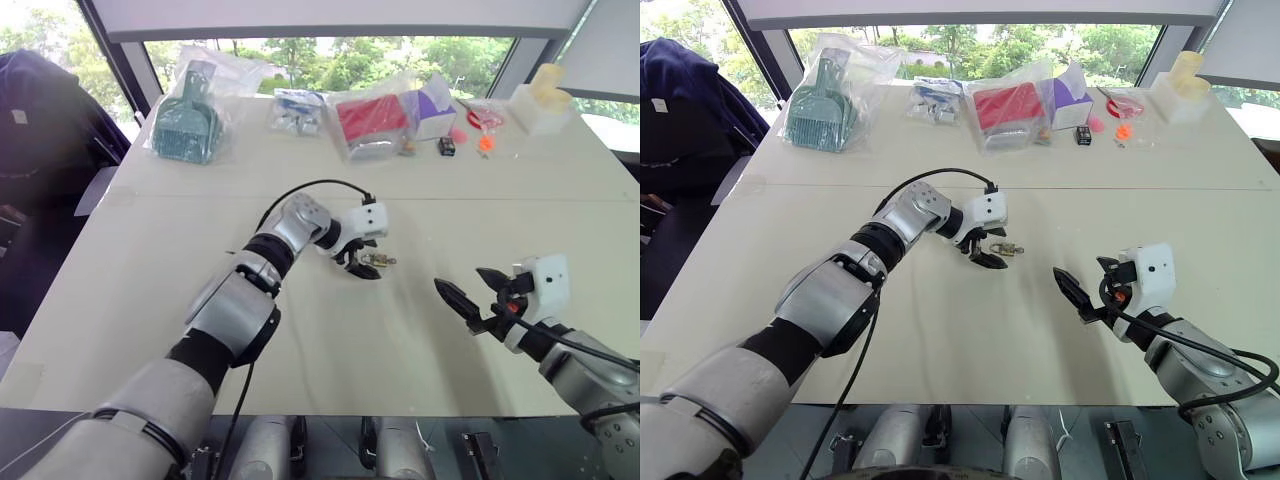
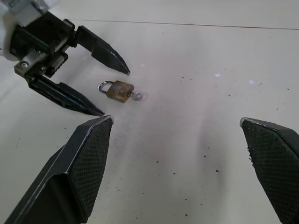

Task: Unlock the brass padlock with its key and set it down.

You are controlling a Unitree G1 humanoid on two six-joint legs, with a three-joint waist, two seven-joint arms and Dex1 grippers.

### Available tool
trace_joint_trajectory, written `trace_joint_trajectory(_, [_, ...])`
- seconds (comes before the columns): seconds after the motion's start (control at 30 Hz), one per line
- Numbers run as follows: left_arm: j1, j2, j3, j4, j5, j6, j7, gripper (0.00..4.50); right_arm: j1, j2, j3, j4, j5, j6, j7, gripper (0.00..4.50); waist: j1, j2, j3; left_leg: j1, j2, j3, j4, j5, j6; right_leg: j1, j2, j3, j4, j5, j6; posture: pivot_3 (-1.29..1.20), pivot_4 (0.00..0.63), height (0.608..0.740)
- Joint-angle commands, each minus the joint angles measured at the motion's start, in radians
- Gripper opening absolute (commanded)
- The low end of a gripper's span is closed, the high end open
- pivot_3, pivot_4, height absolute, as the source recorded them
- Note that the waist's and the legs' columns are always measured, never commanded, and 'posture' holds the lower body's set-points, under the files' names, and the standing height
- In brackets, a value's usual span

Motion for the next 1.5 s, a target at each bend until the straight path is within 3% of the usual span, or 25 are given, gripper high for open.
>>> trace_joint_trajectory(0.03, [-0.003, -0.017, 0.016, 0.003, 0.03, -0.007, 0.013, 2.74, -0.005, 0.001, -0.016, -0.03, -0.001, -0.018, -0.004, 4.5, 0.0, 0.0, 0.0, 0.0, 0.0, 0.0, 0.0, 0.0, 0.0, 0.0, 0.0, 0.0, 0.0, 0.0, 0.0, 0.0, 0.15, 0.735])
trace_joint_trajectory(0.23, [0.017, -0.031, 0.019, 0.016, 0.073, 0.005, 0.045, 0.76, -0.018, 0.005, -0.005, -0.035, 0.008, -0.006, -0.019, 4.5, 0.0, 0.0, 0.0, 0.0, 0.0, 0.0, 0.0, 0.0, 0.0, 0.001, 0.0, 0.0, 0.0, 0.0, 0.0, 0.0, 0.15, 0.735])
trace_joint_trajectory(0.4, [0.016, 0.001, 0.046, -0.004, 0.069, -0.047, 0.048, 0.76, -0.047, 0.049, -0.019, -0.028, 0.091, 0.02, -0.059, 4.5, -0.002, 0.0, -0.001, 0.002, 0.0, -0.001, 0.001, 0.0, 0.0, 0.003, 0.0, 0.0, 0.0, 0.0, 0.0, 0.0, 0.15, 0.735])
trace_joint_trajectory(0.6, [0.048, 0.086, 0.19, -0.182, -0.092, -0.219, -0.109, 0.76, -0.192, 0.205, -0.035, 0.041, 0.331, 0.025, -0.211, 4.5, -0.011, 0.0, 0.0, 0.001, 0.001, 0.0, 0.0, 0.0, 0.0, -0.002, 0.0, 0.0, 0.003, 0.0, 0.0, 0.0, 0.15, 0.735])
trace_joint_trajectory(0.73, [0.187, 0.137, 0.216, -0.517, -0.183, -0.134, -0.175, 0.76, -0.308, 0.291, -0.023, 0.105, 0.483, 0.0, -0.334, 4.5, -0.016, 0.002, -0.001, 0.001, 0.001, 0.0, -0.001, 0.0, -0.001, -0.001, -0.001, 0.0, 0.003, 0.001, 0.0, 0.0, 0.15, 0.735])
trace_joint_trajectory(0.83, [0.308, 0.156, 0.22, -0.824, -0.239, 0.019, -0.134, 0.76, -0.395, 0.346, 0.003, 0.151, 0.552, -0.03, -0.41, 4.5, -0.025, 0.002, -0.001, 0.001, 0.0, 0.0, 0.0, 0.001, -0.001, 0.0, -0.001, 0.0, 0.003, 0.002, 0.002, 0.0, 0.15, 0.735])
trace_joint_trajectory(0.93, [0.364, 0.156, 0.225, -0.968, -0.245, 0.098, -0.053, 0.76, -0.434, 0.358, 0.035, 0.16, 0.583, -0.042, -0.439, 4.5, -0.027, 0.002, -0.001, 0.001, -0.001, -0.001, 0.0, 0.001, -0.001, 0.001, -0.001, 0.0, 0.003, 0.002, 0.002, 0.0, 0.15, 0.735])
trace_joint_trajectory(1.13, [0.385, 0.152, 0.217, -1.047, -0.27, 0.163, 0.016, 0.76, -0.442, 0.355, 0.056, 0.164, 0.653, -0.087, -0.482, 4.5, -0.03, 0.002, -0.001, 0.003, -0.001, -0.001, 0.0, 0.001, -0.001, 0.004, 0.001, 0.0, 0.003, 0.002, 0.003, 0.0, 0.15, 0.735])
trace_joint_trajectory(1.5, [0.361, 0.138, 0.2, -1.002, -0.281, 0.139, 0.034, 0.76, -0.421, 0.347, 0.104, 0.135, 0.687, -0.154, -0.523, 4.5, -0.029, 0.002, -0.001, 0.004, 0.0, -0.001, 0.0, 0.001, -0.001, 0.004, 0.001, 0.0, 0.003, 0.002, 0.003, 0.0, 0.15, 0.735])
